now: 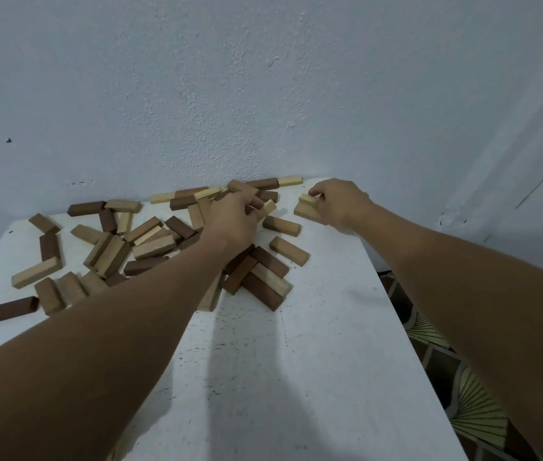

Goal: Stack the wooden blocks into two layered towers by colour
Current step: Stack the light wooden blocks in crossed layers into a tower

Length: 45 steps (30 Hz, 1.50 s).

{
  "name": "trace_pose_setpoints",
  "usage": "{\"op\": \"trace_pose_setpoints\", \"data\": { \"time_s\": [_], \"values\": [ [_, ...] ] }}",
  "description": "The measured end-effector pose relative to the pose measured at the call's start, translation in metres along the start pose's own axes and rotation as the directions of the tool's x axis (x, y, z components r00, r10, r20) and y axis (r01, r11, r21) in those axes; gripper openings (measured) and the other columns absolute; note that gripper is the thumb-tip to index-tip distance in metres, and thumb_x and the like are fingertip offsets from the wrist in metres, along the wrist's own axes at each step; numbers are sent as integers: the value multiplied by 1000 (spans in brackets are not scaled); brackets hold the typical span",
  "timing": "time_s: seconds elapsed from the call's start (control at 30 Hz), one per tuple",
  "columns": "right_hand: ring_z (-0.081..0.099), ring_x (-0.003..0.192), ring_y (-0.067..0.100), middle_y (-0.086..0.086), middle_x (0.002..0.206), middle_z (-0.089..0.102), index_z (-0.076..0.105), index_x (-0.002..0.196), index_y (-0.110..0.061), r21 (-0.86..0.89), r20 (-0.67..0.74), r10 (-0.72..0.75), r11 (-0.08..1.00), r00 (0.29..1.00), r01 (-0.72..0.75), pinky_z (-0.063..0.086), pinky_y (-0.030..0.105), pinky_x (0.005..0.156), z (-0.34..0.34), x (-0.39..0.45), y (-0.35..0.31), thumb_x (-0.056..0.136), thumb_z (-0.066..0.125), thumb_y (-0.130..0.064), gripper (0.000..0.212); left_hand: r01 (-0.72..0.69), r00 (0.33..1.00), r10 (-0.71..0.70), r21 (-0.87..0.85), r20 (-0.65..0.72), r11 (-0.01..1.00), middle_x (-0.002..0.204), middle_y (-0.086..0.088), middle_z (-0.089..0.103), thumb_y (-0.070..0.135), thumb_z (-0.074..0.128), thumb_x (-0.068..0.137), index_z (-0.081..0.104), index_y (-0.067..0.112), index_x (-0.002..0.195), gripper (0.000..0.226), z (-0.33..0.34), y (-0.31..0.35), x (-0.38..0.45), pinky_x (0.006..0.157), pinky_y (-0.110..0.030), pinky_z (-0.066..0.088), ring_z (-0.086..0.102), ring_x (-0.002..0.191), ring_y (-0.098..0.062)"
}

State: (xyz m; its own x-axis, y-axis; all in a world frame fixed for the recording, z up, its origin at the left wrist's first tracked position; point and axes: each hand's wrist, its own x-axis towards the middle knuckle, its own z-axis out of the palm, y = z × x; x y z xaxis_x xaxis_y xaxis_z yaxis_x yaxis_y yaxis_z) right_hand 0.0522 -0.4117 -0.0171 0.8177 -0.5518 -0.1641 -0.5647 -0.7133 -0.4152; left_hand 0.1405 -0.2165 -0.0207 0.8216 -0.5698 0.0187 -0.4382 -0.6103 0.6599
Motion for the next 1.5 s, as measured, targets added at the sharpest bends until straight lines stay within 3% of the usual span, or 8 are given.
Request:
{"op": "trace_pose_setpoints", "data": {
  "time_s": [0.13,0.27,0.4,0.63,0.77,1.0,1.2,1.5],
  "values": [
    [63,111,28,13,123,67,67,126,-7,169,70,19,985,997,-31,55,41,93,1,-12,-6,99,57,-12,29,1,1000,-1,-7,1,1000,106,5,69,41,63,102,70,24,121,27,3,2,-4,63,-14,38,58,80,-2],
    [57,101,23,13,120,63,64,123,-4,276,173,60,955,983,-107,43,24,63,1,-13,-13,95,69,-12,30,4,1000,-4,-1,1,1000,107,4,71,35,63,103,71,23,123,25,1,2,-8,68,-16,41,62,86,-9],
    [58,109,26,12,117,60,62,122,-5,347,153,107,925,982,-155,52,33,86,10,-15,-18,94,70,-12,30,6,1000,-6,-27,-1,1000,104,4,72,44,64,101,71,23,120,29,-4,4,-15,76,-22,49,68,90,-12],
    [61,95,16,-5,105,63,62,122,-24,576,-67,140,814,988,-76,48,31,79,22,-45,-24,99,64,-24,23,39,998,-42,-91,-40,995,98,0,74,40,65,100,74,18,116,29,-19,11,-35,89,-37,58,70,94,-16],
    [65,91,13,-9,100,68,65,113,-25,675,-95,116,737,989,-22,48,28,70,29,-82,-31,98,67,-31,16,61,995,-65,-61,-74,996,96,2,74,29,68,100,76,17,112,20,-25,22,-61,74,-19,51,68,89,-11],
    [64,103,12,-9,108,70,70,121,-21,707,-81,97,707,992,-12,49,28,83,45,-159,-26,98,68,-27,23,132,988,-136,-54,-71,990,107,2,73,19,65,98,75,17,103,11,-25,39,-128,72,-29,52,66,94,-17],
    [68,102,13,-19,101,73,71,108,-37,616,-56,92,787,994,-38,55,46,97,65,-218,-14,93,69,-40,15,158,985,-162,-68,-63,985,89,3,66,22,67,98,75,15,87,16,-7,29,-191,63,-26,45,64,85,-18],
    [68,103,16,-10,108,75,76,116,-26,481,-20,-1,877,1000,11,55,45,95,91,-288,-17,96,66,-46,30,219,975,-221,-62,-24,974,90,7,72,35,70,95,78,21,95,17,3,1,-272,63,-22,44,63,82,-8]
  ]
}}
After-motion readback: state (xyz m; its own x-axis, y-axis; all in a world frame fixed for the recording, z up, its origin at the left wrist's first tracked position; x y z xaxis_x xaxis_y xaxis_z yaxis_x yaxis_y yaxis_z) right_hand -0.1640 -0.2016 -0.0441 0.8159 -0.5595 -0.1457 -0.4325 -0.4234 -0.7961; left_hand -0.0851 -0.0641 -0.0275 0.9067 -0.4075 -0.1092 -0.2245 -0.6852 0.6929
